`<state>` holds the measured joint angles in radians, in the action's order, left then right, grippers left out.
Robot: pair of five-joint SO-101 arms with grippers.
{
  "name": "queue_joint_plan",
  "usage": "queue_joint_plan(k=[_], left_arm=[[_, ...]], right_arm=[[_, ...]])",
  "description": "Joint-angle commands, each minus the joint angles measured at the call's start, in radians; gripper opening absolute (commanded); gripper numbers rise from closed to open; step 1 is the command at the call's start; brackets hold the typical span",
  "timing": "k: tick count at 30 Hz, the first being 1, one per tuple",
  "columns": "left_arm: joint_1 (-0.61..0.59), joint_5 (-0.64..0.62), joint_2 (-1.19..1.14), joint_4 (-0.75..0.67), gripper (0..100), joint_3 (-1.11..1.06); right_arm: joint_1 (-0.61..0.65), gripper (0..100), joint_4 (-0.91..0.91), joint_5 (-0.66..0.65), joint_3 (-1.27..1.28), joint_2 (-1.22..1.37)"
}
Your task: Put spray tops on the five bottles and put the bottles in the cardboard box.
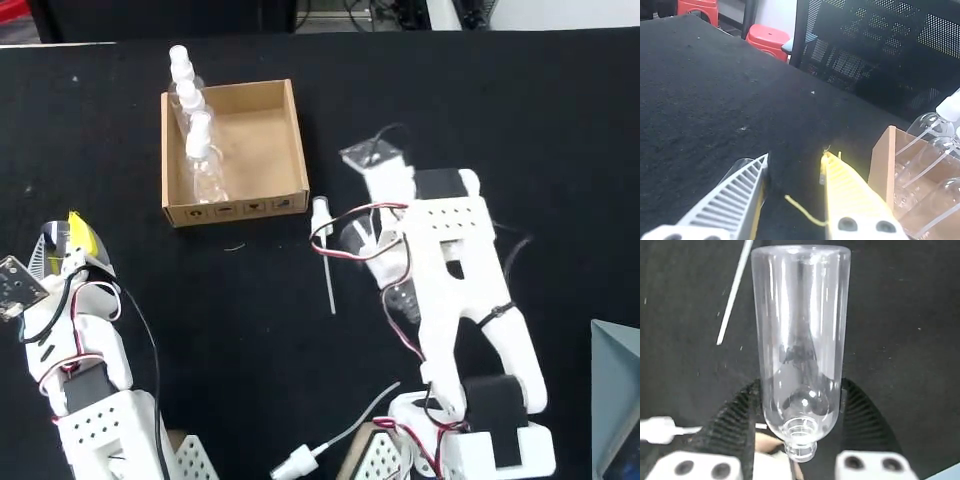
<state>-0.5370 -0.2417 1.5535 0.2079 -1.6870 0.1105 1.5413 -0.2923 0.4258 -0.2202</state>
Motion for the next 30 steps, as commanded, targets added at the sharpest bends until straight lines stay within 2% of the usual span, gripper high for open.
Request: queue_joint_plan(k=[1,7,13,22,30], left_arm=[[-0.008,0.002,0.015,-0.020,15,-0.022],[-0.008,0.002,0.015,-0.020,15,-0.022],[-0.008,0.002,0.014,-0.018,15,-0.022],[-0.008,0.002,0.014,-0.018,15,-0.022],[-0.008,0.002,0.014,-0.018,15,-0.022]], right_arm=[[-0.041,10.9,-0.026,0.110,-0.070,0.001],[-0.100,10.7,-0.086,0.334,-0.064,0.007],[-0.147,10.9,-0.100,0.407,-0.064,0.007],[-0.140,10.9,-0.101,0.818,-0.070,0.007],[-0.140,10.9,-0.117,1.069,-0.068,0.005]])
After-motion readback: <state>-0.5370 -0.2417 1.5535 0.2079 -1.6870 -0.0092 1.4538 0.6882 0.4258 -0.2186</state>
